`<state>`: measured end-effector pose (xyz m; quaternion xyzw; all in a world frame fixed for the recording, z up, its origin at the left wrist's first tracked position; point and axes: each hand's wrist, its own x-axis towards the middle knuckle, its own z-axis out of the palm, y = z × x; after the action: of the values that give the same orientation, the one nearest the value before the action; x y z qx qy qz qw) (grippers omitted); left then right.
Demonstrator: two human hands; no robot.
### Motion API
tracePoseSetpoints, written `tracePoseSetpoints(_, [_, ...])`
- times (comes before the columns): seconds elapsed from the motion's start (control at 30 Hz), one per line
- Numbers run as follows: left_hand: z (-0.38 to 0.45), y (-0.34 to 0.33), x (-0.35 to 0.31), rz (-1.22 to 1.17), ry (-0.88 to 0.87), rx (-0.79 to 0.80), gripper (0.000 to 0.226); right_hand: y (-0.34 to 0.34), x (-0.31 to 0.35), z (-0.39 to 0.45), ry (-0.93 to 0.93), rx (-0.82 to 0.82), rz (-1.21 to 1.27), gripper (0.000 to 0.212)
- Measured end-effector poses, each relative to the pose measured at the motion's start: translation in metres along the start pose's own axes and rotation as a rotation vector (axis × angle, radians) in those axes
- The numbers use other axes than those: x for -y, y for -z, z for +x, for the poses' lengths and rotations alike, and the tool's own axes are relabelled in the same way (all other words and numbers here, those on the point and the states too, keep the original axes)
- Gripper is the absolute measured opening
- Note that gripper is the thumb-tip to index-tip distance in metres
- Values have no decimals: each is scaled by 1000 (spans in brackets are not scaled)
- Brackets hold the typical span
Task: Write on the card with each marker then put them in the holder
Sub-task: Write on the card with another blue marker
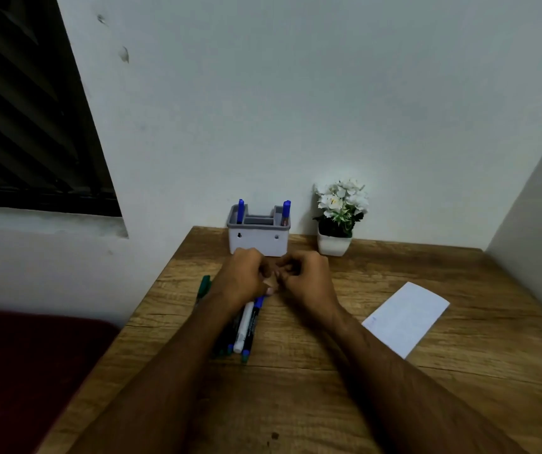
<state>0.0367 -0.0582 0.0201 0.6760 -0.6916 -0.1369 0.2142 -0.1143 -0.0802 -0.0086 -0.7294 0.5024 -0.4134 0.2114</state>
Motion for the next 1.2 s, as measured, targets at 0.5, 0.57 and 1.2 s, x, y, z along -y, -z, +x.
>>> tracePoseSetpoints(0.5, [0,-16,-31,239,-25,-1,18,31,-21,-20,-88,-13,-10,14])
tracePoseSetpoints(0.57, [1,-19,-36,249,-20,-26,17,34,-23,-21,-100,-16,-9,14])
tracePoseSetpoints(1.2, [16,-22,-80,-603,313,-244,21,69,-17,-36,-318,173,375,27])
